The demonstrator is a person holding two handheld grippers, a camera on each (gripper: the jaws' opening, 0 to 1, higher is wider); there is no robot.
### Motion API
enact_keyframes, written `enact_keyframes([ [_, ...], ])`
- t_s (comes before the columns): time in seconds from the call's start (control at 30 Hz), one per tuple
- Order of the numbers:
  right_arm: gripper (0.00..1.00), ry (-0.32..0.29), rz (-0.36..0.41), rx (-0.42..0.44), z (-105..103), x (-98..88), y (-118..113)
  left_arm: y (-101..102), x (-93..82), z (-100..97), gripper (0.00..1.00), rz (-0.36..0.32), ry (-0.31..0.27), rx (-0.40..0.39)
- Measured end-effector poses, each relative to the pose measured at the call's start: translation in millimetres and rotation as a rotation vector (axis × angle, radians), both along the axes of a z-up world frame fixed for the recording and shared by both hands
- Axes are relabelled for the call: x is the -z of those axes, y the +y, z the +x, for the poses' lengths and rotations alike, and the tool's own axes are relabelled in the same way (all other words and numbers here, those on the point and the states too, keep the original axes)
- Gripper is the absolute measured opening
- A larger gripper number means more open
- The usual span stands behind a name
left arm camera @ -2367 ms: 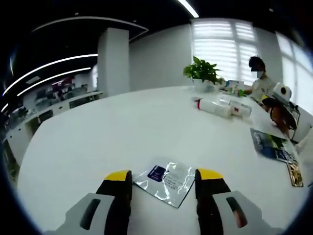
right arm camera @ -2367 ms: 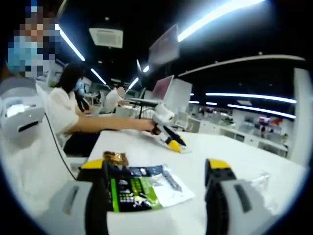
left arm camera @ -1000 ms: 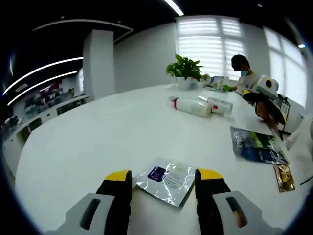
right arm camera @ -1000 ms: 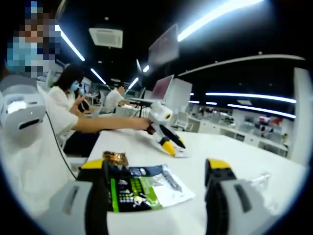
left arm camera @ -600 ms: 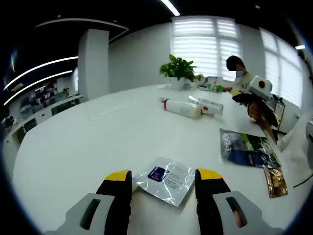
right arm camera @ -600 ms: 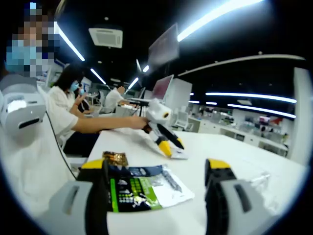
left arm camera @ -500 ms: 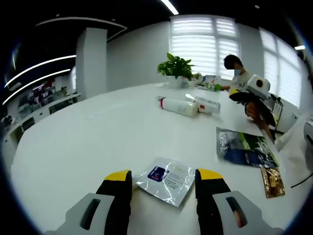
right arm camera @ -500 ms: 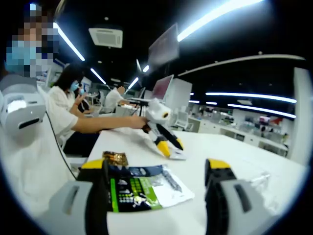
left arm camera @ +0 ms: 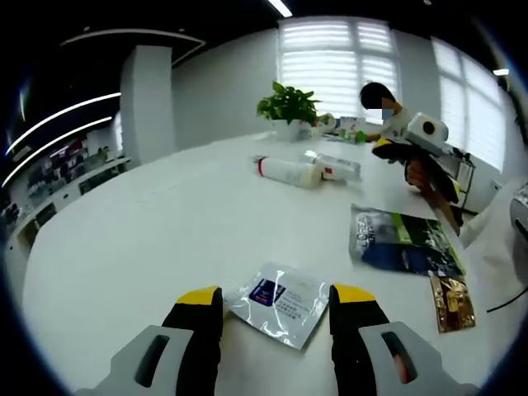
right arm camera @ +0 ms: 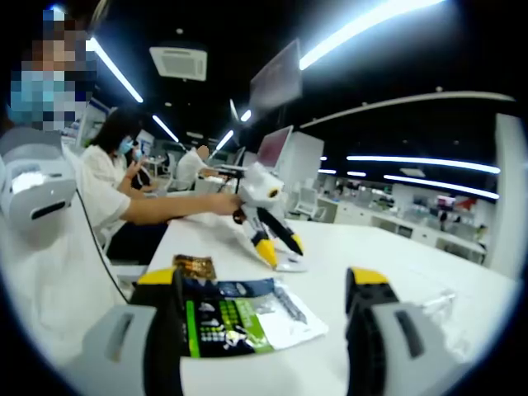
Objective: Arrange the skincare products in the storage area until every visible bottle or jar stands upright without overlapping.
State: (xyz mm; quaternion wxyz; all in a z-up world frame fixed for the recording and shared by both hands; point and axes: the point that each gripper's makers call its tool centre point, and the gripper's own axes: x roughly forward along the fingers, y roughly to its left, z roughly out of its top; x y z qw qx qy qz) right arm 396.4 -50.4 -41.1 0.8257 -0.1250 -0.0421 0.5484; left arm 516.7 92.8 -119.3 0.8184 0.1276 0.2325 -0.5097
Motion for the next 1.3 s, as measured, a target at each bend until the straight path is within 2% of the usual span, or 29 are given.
enact_keyframes([
  [0.2, 0.82, 0.001, -0.004, -0.001, 0, 0.7, 0, 1, -0.7, -7.9, 0.53, 0.007, 0.005, 0.008],
  [0.27, 0.82, 0.0, -0.003, 0.001, 1, 0.5, 0, 0, -4.5, -11.2, 0.53, -0.018, 0.009, 0.009],
  [0.5, 0.82, 0.001, -0.005, -0.001, 1, 1.0, 0, -3, -4.8, -22.0, 0.53, -0.035, 0.027, 0.026],
  [0.57, 0.82, 0.001, -0.007, 0.001, 1, 1.3, 0, -3, -3.8, -24.2, 0.53, -0.026, 0.017, 0.027],
  [0.67, 0.82, 0.001, -0.005, 0.0, 1, 1.1, 0, -6, -9.0, -32.3, 0.53, -0.08, 0.054, 0.035],
  [0.8, 0.82, 0.001, -0.006, 0.0, 1, 1.2, 0, -5, -8.7, -37.9, 0.53, -0.055, 0.024, 0.033],
  [0.93, 0.82, 0.001, -0.006, 0.0, 1, 1.1, 0, -9, -13.4, -48.7, 0.53, -0.07, 0.018, 0.034],
  [1.17, 0.82, 0.002, -0.007, 0.0, 2, 1.4, 0, -16, -15.4, -67.1, 0.53, -0.03, -0.041, 0.049],
  [1.3, 0.82, 0.001, -0.007, 0.0, 1, 1.6, 0, -12, -13.7, -67.8, 0.52, -0.008, -0.045, 0.052],
])
